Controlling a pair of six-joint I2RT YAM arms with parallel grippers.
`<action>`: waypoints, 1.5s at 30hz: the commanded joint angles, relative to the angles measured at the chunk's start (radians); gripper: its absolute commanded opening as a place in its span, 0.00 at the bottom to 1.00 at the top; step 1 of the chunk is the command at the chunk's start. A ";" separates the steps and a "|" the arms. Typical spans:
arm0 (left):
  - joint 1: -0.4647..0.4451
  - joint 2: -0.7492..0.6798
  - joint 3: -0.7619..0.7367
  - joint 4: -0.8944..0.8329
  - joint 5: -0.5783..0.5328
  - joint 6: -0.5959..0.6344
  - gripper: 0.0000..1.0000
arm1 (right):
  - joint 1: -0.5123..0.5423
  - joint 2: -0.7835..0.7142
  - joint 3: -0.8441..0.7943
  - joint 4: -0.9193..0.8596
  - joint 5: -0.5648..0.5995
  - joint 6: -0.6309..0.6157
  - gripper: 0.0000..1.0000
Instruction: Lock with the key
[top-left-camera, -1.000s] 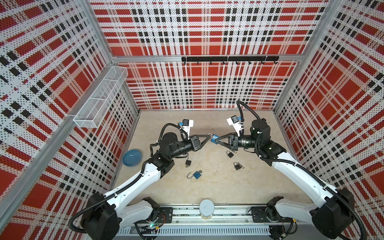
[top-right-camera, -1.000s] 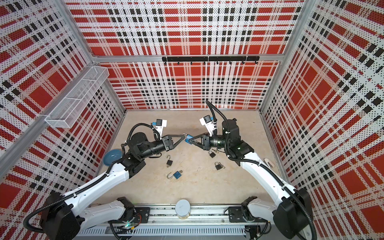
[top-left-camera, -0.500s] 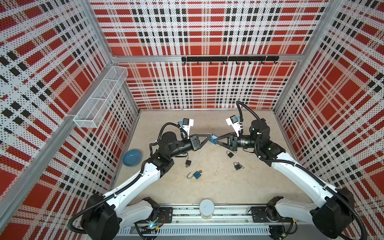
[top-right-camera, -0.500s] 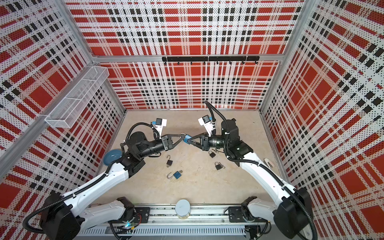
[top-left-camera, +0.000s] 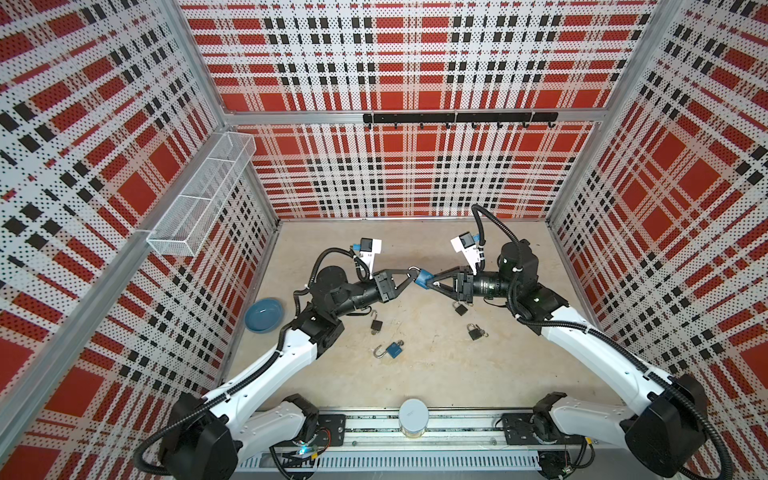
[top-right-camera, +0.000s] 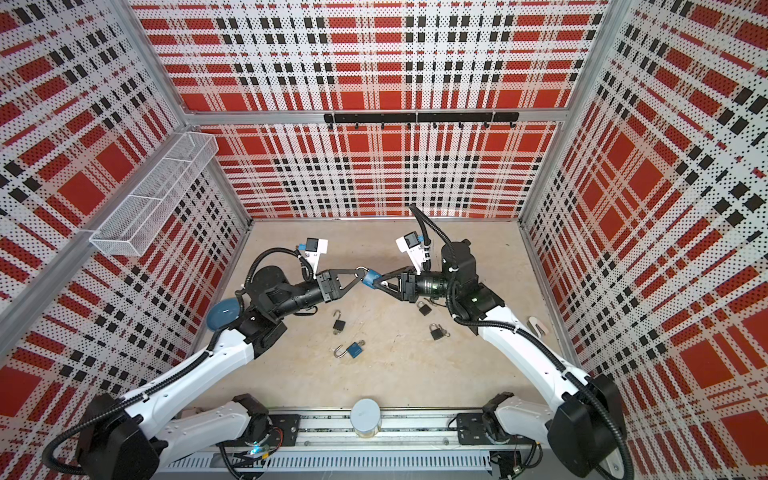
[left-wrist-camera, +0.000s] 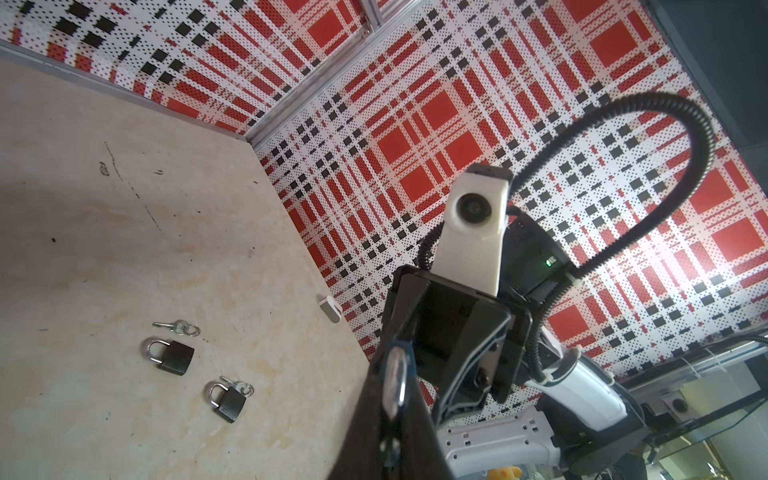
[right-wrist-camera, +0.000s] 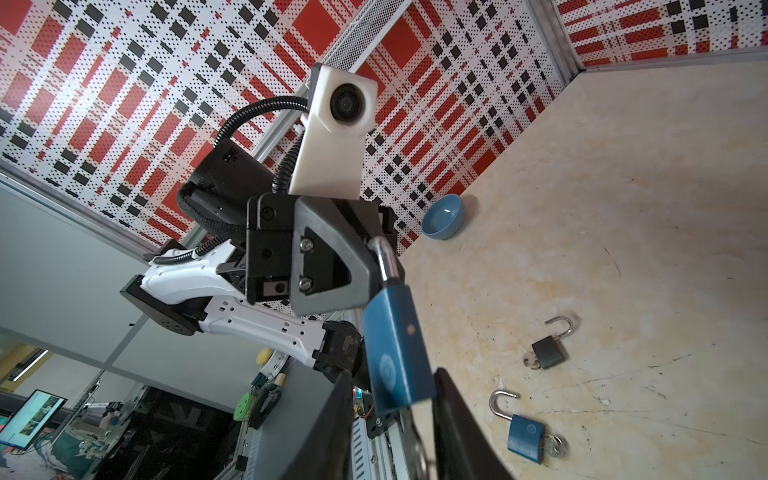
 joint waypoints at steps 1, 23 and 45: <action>0.040 -0.042 -0.013 0.048 -0.020 -0.039 0.00 | -0.010 -0.037 -0.032 0.106 0.009 0.025 0.40; 0.034 -0.030 0.022 0.050 0.009 -0.063 0.00 | -0.025 0.020 -0.008 0.209 -0.041 0.083 0.35; 0.020 0.000 0.039 0.073 -0.001 -0.051 0.00 | -0.023 0.054 -0.005 0.240 -0.064 0.113 0.00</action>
